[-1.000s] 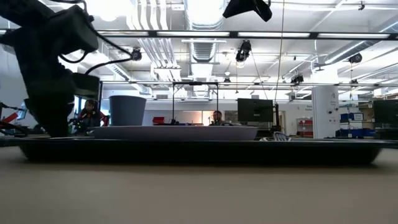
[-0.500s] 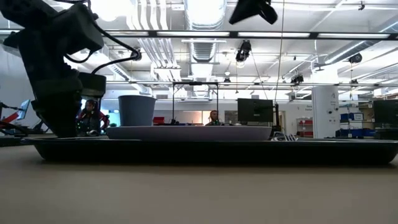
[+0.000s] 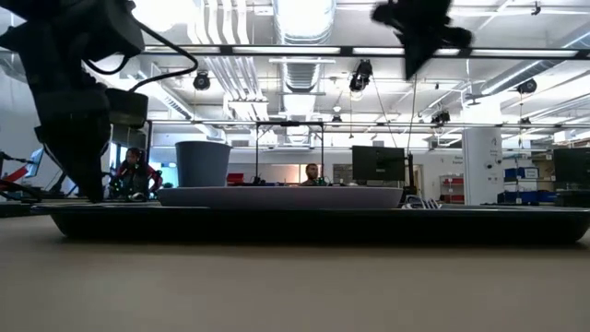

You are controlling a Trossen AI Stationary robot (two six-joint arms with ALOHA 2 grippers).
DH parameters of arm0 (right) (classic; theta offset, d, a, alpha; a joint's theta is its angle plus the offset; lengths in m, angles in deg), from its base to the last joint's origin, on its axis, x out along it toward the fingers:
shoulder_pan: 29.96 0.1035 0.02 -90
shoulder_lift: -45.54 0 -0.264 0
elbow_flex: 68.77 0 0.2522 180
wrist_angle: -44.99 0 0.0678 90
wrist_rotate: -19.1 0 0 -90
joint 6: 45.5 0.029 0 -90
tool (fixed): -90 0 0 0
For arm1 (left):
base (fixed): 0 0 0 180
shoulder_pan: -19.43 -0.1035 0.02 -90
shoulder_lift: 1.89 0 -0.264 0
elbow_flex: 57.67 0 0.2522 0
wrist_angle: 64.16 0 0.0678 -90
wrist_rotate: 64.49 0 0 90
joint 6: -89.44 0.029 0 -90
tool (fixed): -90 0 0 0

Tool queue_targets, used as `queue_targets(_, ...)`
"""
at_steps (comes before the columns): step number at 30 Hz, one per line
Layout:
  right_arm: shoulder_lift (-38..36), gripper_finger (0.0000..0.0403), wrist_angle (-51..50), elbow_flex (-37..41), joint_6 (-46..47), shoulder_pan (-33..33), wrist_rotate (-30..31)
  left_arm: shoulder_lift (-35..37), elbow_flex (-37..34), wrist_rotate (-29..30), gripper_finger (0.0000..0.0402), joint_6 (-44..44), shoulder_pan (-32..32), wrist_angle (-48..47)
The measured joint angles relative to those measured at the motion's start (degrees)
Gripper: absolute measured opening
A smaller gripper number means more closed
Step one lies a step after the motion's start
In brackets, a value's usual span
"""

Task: Pick and place plate/cup/fork/spoon on tray
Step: Move the black serving tray to the middle of the table

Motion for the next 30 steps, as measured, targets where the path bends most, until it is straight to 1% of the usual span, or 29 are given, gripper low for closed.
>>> queue_targets(3,-0.07,0.0008,-6.31,4.56,7.77,0.35,-0.91,-0.45,-0.32,0.04,0.0000,0.01,0.00,0.01)
queue_targets(8,-0.07,0.0008,-5.91,14.18,14.10,1.91,-8.16,-1.21,-0.50,0.08,0.0000,0.03,0.00,0.03)
queue_targets(14,-0.28,0.0008,0.58,24.63,18.59,3.97,-13.06,-1.19,-0.46,0.00,0.0000,0.05,0.00,0.08)
queue_targets(19,-0.42,0.0008,9.18,31.90,20.36,4.97,-16.04,-1.19,-0.43,-0.48,0.0000,0.07,0.00,0.08)
queue_targets(24,-0.42,0.0008,15.79,37.40,21.02,5.16,-16.58,-1.19,-0.43,-1.09,0.0000,0.25,0.00,0.07)
queue_targets(30,-0.44,0.0008,16.52,41.12,21.59,5.14,-16.57,-1.19,-0.43,-1.25,0.0000,0.29,0.00,0.06)
